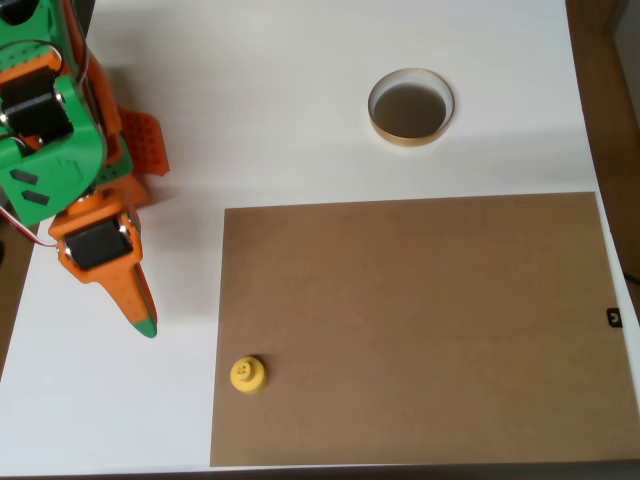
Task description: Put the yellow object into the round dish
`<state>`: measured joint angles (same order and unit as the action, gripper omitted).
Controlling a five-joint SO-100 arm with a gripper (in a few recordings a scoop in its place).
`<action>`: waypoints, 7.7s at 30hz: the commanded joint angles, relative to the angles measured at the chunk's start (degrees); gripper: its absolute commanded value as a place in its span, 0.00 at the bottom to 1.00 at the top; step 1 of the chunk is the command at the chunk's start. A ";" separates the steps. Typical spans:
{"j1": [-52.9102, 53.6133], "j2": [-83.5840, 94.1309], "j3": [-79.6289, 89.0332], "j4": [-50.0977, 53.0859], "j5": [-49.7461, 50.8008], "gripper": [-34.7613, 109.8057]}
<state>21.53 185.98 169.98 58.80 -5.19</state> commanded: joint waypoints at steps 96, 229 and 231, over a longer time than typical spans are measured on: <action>1.32 1.05 -0.44 -0.44 -0.70 0.25; -12.30 -81.65 -53.79 1.41 -5.10 0.45; -12.57 -83.06 -54.67 1.58 -5.19 0.45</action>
<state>9.23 102.83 119.79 59.33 -9.67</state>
